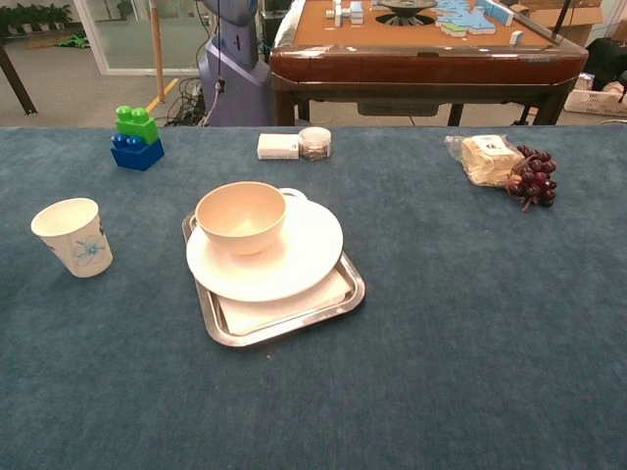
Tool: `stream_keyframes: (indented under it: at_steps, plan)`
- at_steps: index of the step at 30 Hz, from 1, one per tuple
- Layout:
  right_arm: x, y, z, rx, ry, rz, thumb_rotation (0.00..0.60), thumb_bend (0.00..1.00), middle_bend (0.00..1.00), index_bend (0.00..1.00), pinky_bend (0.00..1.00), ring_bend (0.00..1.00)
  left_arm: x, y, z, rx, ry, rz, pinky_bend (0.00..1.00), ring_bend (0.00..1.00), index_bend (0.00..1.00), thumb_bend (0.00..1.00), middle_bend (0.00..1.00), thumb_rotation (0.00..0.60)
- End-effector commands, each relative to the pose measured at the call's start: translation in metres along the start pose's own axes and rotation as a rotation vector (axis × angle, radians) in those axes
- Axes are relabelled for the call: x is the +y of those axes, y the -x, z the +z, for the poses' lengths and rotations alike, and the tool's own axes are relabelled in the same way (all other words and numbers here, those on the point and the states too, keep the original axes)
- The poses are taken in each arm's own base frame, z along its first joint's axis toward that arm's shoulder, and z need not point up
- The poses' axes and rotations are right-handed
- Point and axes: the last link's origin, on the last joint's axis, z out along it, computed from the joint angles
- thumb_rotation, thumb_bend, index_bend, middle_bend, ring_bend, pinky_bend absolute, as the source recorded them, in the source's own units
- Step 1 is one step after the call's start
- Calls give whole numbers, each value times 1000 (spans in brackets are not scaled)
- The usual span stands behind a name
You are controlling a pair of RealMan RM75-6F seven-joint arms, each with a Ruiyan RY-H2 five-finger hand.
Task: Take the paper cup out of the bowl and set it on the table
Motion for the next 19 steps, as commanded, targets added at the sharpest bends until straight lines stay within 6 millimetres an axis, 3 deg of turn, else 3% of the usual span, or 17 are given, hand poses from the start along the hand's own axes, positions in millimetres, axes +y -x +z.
stream_keyframes:
  at_steps: [1,10,19]
  plan:
    - [-2,3,2,-6,0,-15,600,0,271,264,370,192,-5,9,-15,1,-15,-16,139,0,369,346,0,600]
    - [-8,15,6,-38,2,-54,600,0,271,265,370,192,-31,21,-39,11,-54,-54,139,0,331,347,0,600]
    - [-8,15,6,-48,1,-47,600,0,272,264,370,192,-38,20,-38,0,-57,-60,139,0,311,346,0,600]
